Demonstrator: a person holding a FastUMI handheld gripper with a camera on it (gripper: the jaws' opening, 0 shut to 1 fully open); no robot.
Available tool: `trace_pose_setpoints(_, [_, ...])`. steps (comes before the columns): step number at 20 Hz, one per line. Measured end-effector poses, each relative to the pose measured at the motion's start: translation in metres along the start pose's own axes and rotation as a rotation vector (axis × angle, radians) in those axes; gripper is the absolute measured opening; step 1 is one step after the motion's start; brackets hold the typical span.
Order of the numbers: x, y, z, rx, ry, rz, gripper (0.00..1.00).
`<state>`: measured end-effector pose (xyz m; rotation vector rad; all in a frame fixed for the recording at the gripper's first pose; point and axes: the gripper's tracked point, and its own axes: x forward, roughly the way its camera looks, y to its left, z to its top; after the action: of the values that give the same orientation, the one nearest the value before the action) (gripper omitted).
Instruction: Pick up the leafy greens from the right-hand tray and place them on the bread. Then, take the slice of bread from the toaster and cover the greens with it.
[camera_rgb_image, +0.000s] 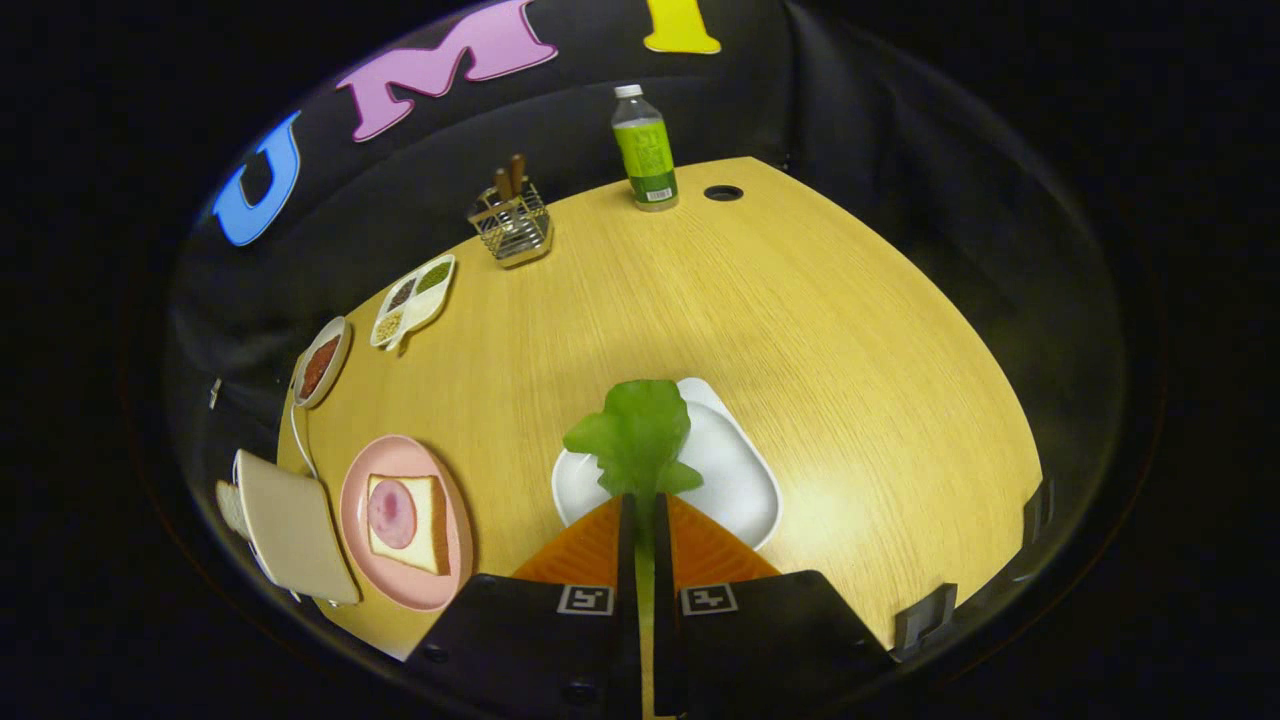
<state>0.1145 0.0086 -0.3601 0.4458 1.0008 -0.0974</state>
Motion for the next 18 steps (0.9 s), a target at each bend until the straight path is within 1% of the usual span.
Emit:
trace_pose_setpoints(4, [-0.029,0.034,0.012,-0.079,-0.021,0.087,0.09])
trace_pose_setpoints(9, [-0.050,0.099,0.010,-0.136,0.014,0.212,0.10])
trace_pose_setpoints(13, [-0.055,0.149,-0.006,-0.169,0.047,0.281,0.10])
trace_pose_setpoints(18, [-0.050,0.200,-0.023,-0.204,0.079,0.337,0.10])
